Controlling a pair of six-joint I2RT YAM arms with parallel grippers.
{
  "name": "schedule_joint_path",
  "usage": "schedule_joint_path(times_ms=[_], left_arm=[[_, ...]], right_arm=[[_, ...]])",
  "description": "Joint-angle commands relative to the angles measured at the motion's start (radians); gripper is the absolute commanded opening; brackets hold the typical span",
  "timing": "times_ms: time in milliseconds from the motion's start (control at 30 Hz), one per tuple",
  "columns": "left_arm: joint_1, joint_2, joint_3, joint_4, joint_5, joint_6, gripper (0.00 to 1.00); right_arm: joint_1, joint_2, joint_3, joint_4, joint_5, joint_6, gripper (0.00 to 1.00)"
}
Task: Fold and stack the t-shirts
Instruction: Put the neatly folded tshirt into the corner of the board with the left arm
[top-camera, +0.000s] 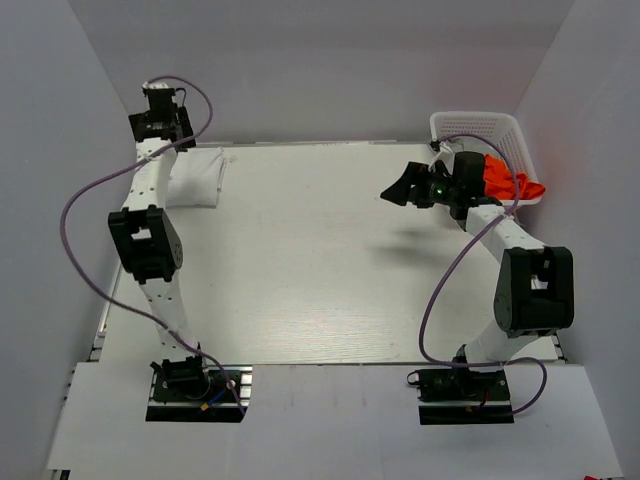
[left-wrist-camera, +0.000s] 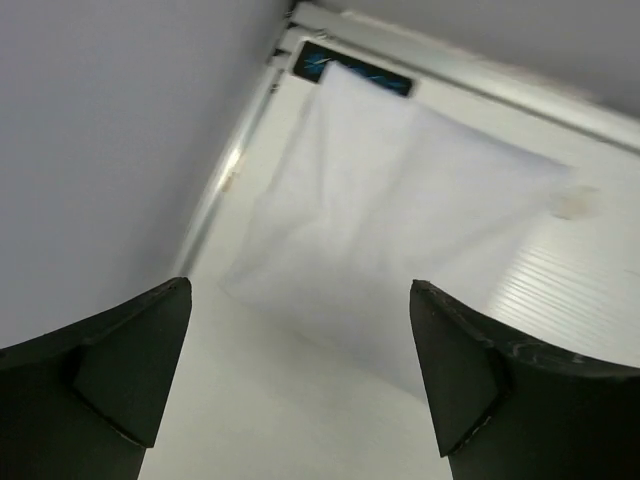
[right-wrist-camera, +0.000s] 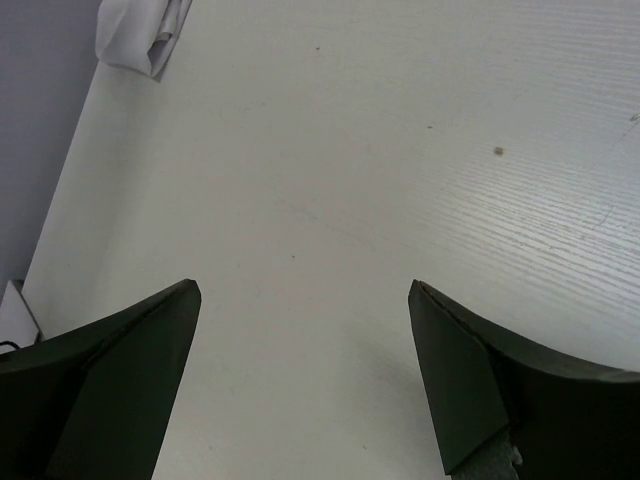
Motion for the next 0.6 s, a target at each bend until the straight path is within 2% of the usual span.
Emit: schedule_joint_path(times_ms=[0, 100, 167, 200, 267, 300, 333, 400, 433, 500, 533, 567], left_arm=[[-0.021, -0.268, -0.111, -0.054, 0.239, -0.198, 1.0], [-0.061, -0.394, -0.4, 0.053, 0.373, -0.272, 1.0], [-0.134, -0.505, -0.535, 0.116, 0.439, -0.359, 1.0], [-0.165, -0.542, -0.669, 0.148, 0.474, -0.376, 1.0], [-0.268, -0.644, -0.867, 0.251, 0.488, -0.43, 1.0], [-0.3, -0.671, -0.919, 0.273, 0.502, -0.447, 1.0], [-0.358, -0.692, -0.986, 0.273, 0.473, -0.465, 1.0], [-0.404, -0.741, -1.025, 0.216, 0.398, -0.496, 1.0], [-0.437, -0.761, -1.051, 0.175, 0.319, -0.507, 1.0], [-0.457, -0.824, -1.076, 0.162, 0.254, -0.507, 1.0], [-0.466, -0.841, -1.086, 0.153, 0.222, -0.507, 1.0], [-0.477, -0.855, -1.102, 0.153, 0.189, -0.507, 1.0]], right_arm=[[0.001, -0.064, -0.029, 0.04, -0.034, 0.025, 0.9], [0.001, -0.078, -0.078, 0.057, -0.051, 0.062, 0.9], [-0.002, -0.084, -0.105, 0.084, -0.091, 0.097, 0.9], [0.0, -0.093, -0.112, 0.087, -0.117, 0.105, 0.9], [0.003, -0.109, -0.139, 0.072, -0.113, 0.103, 0.9], [0.008, -0.118, -0.145, 0.058, -0.096, 0.088, 0.9], [0.011, -0.123, -0.156, 0.035, -0.068, 0.079, 0.9], [0.032, -0.14, -0.175, -0.009, 0.025, 0.038, 0.9], [0.053, -0.149, -0.181, -0.037, 0.155, 0.028, 0.9], [0.093, -0.149, -0.178, -0.081, 0.25, -0.008, 0.9], [0.131, -0.146, -0.17, -0.112, 0.389, -0.016, 0.9], [0.168, -0.141, -0.165, -0.159, 0.424, -0.033, 0.9]])
